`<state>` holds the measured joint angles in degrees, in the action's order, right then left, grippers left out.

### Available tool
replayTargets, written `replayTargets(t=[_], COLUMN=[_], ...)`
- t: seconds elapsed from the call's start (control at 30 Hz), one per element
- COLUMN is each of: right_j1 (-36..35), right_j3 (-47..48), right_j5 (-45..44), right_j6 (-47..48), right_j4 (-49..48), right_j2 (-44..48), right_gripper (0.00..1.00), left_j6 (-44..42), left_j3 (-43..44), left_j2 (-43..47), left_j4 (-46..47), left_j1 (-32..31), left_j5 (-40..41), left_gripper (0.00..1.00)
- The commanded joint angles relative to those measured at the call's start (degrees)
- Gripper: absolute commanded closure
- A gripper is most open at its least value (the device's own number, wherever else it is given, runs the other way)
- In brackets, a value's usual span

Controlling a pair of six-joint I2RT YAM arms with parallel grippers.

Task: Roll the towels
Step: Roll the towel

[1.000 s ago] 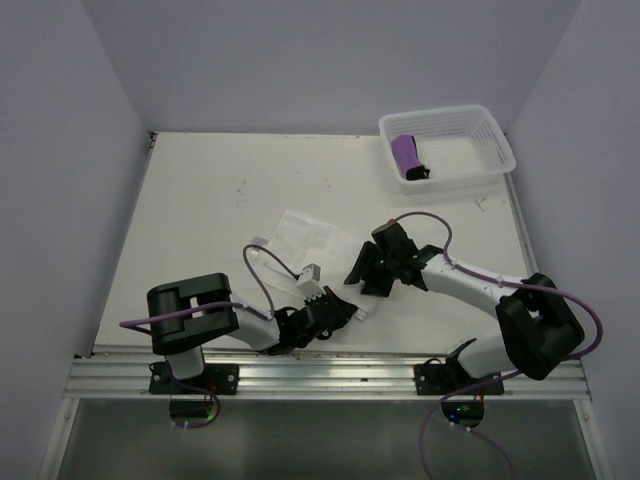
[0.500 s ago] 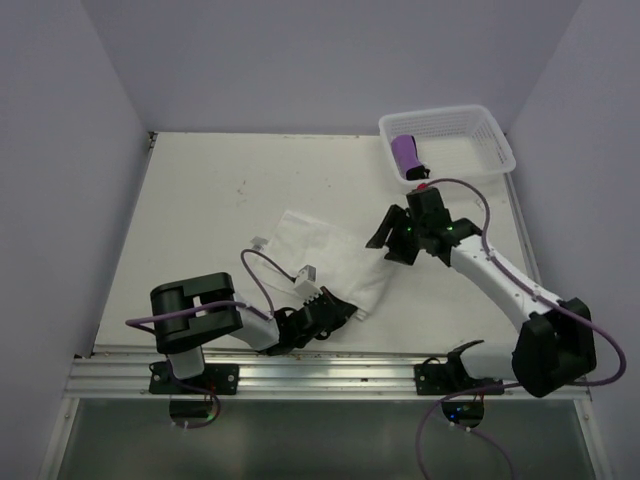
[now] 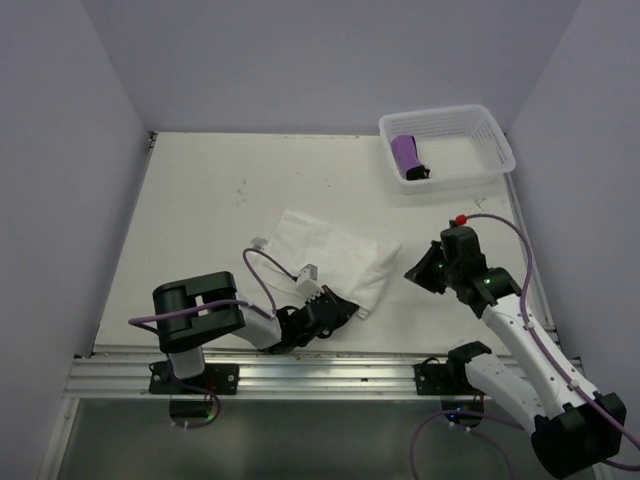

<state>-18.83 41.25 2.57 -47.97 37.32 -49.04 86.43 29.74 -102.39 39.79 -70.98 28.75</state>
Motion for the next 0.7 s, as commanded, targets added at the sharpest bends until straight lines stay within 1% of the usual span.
replayTargets(t=[0.0,0.07,0.13,0.17,0.2,0.23,0.27,0.3,0.37,0.43,0.47,0.5,0.63,0.67], right_j1=[0.46,0.9,2.04,2.65,2.92,3.18,3.53,4.32,4.85,4.86,4.94,4.94,4.94,4.86], right_j3=[-7.12,-11.69,-14.52,-17.15,-18.22,-19.45,-21.55,-22.44,-24.2,-24.47,-24.38,-24.29,-22.54,-21.32], right_j5=[-0.12,1.82,5.77,6.56,6.75,7.01,7.27,7.8,9.11,10.26,10.87,10.97,12.2,12.37], right_j6=[-3.79,-4.5,-5.65,-5.82,-6.35,-6.61,-6.79,-7.14,-7.32,-6.88,-6.7,-6.62,-6.44,-6.27], right_j4=[-0.48,-3.64,-11.01,-14.0,-18.9,-21.3,-23.67,-28.4,-32.56,-37.04,-38.45,-40.29,-43.3,-43.38], right_j2=[2.8,3.42,3.6,3.77,4.03,4.12,4.3,4.13,2.47,1.23,0.01,-0.27,-2.11,-2.64], right_gripper=[1.0,0.91,0.76,0.63,0.58,0.55,0.49,0.48,0.46,0.59,0.68,0.85,1.0,1.0], left_j6=[-1.27,-0.74,-0.13,0.14,0.23,0.49,0.58,0.58,0.75,0.75,0.67,0.75,0.49,0.58], left_j3=[-3.37,-3.72,-4.51,-4.95,-5.04,-5.21,-5.48,-5.74,-6.0,-6.01,-5.92,-5.92,-5.66,-5.65], left_j2=[-3.61,-3.52,-3.52,-3.52,-3.52,-3.43,-3.43,-3.34,-3.26,-3.26,-3.26,-3.43,-3.61,-3.69], left_j4=[-13.78,-13.51,-12.9,-12.81,-12.72,-12.46,-12.28,-12.19,-12.19,-12.19,-12.19,-12.11,-12.02,-12.19], left_j1=[0.67,0.58,0.58,0.58,0.58,0.58,0.49,0.49,0.49,0.49,0.49,0.49,0.49,0.49], left_j5=[-0.36,-0.54,-1.06,-1.24,-1.59,-1.68,-1.77,-1.94,-2.03,-2.21,-2.21,-2.21,-2.39,-2.39], left_gripper=[1.0,1.0,1.0,1.0,1.0,1.0,1.0,1.0,1.0,1.0,1.0,1.0,1.0,1.0])
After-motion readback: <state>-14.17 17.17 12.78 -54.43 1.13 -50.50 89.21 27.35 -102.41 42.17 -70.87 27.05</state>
